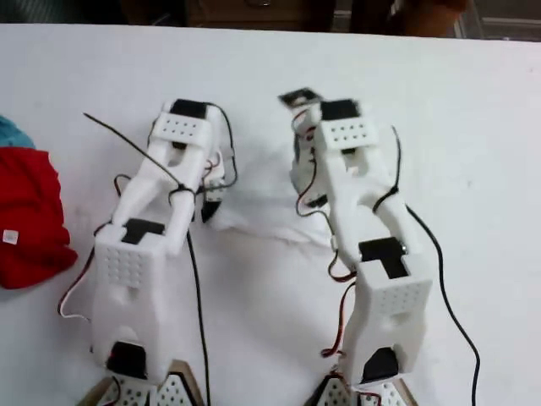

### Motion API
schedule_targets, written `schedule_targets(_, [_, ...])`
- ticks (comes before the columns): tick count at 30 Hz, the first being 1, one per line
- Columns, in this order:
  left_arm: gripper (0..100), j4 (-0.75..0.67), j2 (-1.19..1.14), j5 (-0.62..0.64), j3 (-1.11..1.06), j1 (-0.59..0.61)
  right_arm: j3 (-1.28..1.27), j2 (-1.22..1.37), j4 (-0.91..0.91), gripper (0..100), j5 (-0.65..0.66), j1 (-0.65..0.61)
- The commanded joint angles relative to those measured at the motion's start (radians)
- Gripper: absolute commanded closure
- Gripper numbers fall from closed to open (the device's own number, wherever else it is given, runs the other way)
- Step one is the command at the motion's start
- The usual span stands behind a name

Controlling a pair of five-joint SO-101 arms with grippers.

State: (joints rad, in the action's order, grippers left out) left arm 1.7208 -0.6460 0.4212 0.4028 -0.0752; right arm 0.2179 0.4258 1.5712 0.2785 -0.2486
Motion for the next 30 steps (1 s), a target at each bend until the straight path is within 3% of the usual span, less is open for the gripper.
schedule_targets(1, [92,-0.009,0.064,0.006,0.001,-0.037,-0.092,-0.065,-0.074,97.9,-0.012,-0.010])
schedule_targets(10, [92,-0.038,-0.106,0.003,0.005,-0.040,-0.259,-0.071,-0.151,97.9,-0.005,0.004])
schedule_targets(18, [92,-0.034,-0.150,-0.002,0.007,0.002,-0.229,-0.074,-0.162,97.9,-0.003,0.016])
schedule_targets(26, [92,0.017,0.032,-0.064,0.010,0.008,0.066,-0.128,0.016,97.9,-0.003,0.016])
schedule_targets(30, [92,-0.017,0.161,-0.074,0.012,0.018,0.262,-0.128,-0.033,97.9,-0.003,0.054])
